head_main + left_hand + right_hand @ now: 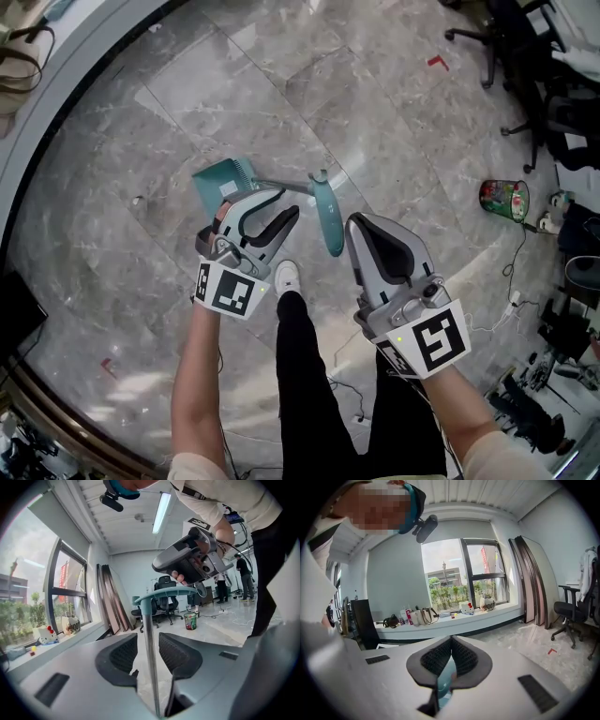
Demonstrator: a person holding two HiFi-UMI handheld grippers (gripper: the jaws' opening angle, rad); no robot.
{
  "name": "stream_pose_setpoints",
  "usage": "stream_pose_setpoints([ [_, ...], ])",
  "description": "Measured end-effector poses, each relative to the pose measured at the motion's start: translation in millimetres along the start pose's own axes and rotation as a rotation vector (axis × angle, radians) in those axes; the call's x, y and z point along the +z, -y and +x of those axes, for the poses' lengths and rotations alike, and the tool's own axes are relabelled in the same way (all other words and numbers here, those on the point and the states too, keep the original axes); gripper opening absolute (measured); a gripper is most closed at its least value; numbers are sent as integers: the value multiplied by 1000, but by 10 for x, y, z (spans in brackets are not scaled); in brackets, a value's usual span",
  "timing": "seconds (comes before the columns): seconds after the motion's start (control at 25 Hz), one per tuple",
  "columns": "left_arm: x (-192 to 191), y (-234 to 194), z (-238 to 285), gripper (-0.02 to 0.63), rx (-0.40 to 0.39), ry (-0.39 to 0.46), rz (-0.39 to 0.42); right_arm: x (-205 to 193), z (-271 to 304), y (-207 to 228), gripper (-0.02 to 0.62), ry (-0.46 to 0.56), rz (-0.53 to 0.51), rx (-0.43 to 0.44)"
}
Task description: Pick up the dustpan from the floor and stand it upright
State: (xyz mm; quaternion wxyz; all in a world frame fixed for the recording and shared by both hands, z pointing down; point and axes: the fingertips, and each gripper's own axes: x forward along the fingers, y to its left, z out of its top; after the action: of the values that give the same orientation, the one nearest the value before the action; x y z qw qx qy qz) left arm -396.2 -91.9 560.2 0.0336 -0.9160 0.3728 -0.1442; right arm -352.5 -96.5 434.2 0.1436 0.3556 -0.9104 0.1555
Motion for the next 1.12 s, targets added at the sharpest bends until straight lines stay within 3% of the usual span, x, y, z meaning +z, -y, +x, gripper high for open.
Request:
stream_pose_setpoints([
  [0.16, -84, -11, -536, 114, 105, -80, -109, 215, -127, -119, 18, 13, 5, 5],
  [0.24, 123, -20, -844, 16, 178, -140, -76, 424, -261, -173, 18, 31, 2, 6],
  [0.36, 778, -146, -1092, 11, 232, -118, -9, 874, -475, -199, 18, 105, -9, -7],
  [0.48, 1611, -111, -1274, 11, 256, -99, -12, 1311, -879, -351, 18, 145, -19, 2],
  [0.52, 1944, -67, -1304, 11, 281, -77, -40, 1461, -1056, -396, 18, 150, -35, 9],
  [0.64, 3008, 123, -1370, 11, 395, 66, -249, 1982, -1633, -496, 18, 215, -97, 21],
  [0.72, 3615, 308, -1390, 11, 419, 118, -274, 2295, -1987, -503, 18, 280, -110, 18],
  [0.88, 4409, 802, -1339, 11, 463, 143, -246, 2389, -2688, -380, 18, 271, -133, 52],
  [1.12, 5170, 1534, -1061, 11, 577, 169, -231, 2367, -3614, -59, 18, 278, -124, 114],
])
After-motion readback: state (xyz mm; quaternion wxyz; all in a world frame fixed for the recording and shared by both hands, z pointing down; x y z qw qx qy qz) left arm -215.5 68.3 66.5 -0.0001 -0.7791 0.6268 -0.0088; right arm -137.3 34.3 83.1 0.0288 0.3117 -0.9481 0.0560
